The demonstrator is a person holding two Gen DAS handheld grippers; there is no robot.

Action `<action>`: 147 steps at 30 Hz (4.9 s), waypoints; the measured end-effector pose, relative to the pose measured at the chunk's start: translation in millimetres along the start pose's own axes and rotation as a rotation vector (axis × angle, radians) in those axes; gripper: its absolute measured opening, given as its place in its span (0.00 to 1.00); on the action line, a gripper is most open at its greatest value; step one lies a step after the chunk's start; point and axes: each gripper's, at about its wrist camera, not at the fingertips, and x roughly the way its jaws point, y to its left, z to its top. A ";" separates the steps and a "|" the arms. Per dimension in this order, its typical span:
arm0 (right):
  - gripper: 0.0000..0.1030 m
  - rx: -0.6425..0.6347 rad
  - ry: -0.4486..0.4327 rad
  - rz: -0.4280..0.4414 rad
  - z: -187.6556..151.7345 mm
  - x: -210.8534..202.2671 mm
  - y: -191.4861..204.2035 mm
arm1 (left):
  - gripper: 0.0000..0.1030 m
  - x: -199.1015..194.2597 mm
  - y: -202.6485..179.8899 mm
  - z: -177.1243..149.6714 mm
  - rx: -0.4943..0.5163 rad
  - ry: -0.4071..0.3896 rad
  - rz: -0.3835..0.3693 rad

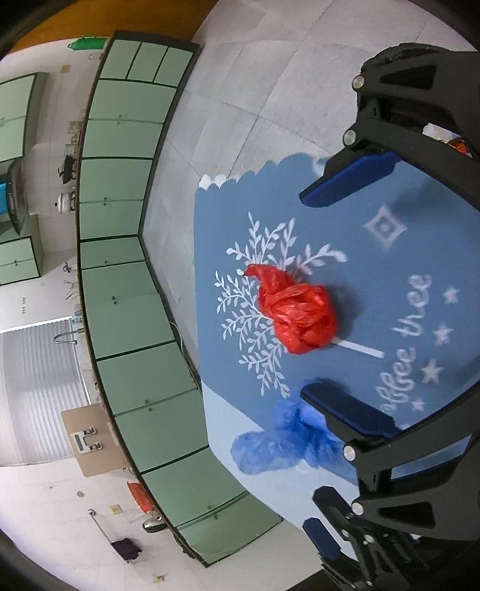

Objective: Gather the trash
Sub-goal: 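Move both open tools back to the plastic bags on the table, then grasp the blue plastic bag with the left tool while the right tool grasps the red plastic bag, then lift and carry both plastic bags over the black bin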

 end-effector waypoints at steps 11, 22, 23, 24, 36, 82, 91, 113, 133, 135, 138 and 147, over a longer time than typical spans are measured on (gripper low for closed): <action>0.86 -0.033 0.098 -0.039 8.0 54.8 5.6 | 0.72 32.7 2.5 -1.8 0.007 0.057 -0.006; 0.37 -0.041 0.172 0.078 2.1 59.9 6.2 | 0.73 43.2 -1.2 2.5 0.006 0.081 -0.030; 0.37 -0.040 0.161 0.080 1.8 54.9 5.0 | 0.73 44.5 -2.8 3.1 0.009 0.086 -0.033; 0.37 -0.040 0.157 0.081 1.6 53.0 5.3 | 0.73 46.0 -4.9 3.7 0.014 0.091 -0.035; 0.37 -0.025 0.138 0.100 -2.5 35.6 -8.8 | 0.75 65.9 -32.8 13.4 0.058 0.141 -0.047; 0.37 -0.017 0.006 0.139 -7.1 -87.1 -17.1 | 0.40 -44.8 -48.3 8.6 0.043 0.034 -0.130; 0.37 -0.014 -0.031 0.131 -16.1 -121.3 -24.1 | 0.40 -67.7 -62.6 7.9 0.061 0.013 -0.162; 0.37 0.051 -0.096 0.041 -44.8 -202.2 -71.8 | 0.40 -113.0 -124.7 0.8 0.152 -0.023 -0.286; 0.37 0.191 -0.088 -0.165 -99.1 -239.7 -175.5 | 0.40 -119.0 -238.3 -21.8 0.316 -0.009 -0.464; 0.37 0.204 -0.079 -0.185 -104.4 -237.4 -185.3 | 0.40 -118.7 -246.2 -26.3 0.331 -0.006 -0.475; 0.37 0.224 -0.065 -0.198 -110.9 -231.3 -198.5 | 0.40 -110.5 -262.5 -30.7 0.347 0.009 -0.488; 0.37 0.274 -0.001 -0.211 -124.7 -196.3 -226.6 | 0.40 -78.7 -291.6 -45.4 0.377 0.067 -0.499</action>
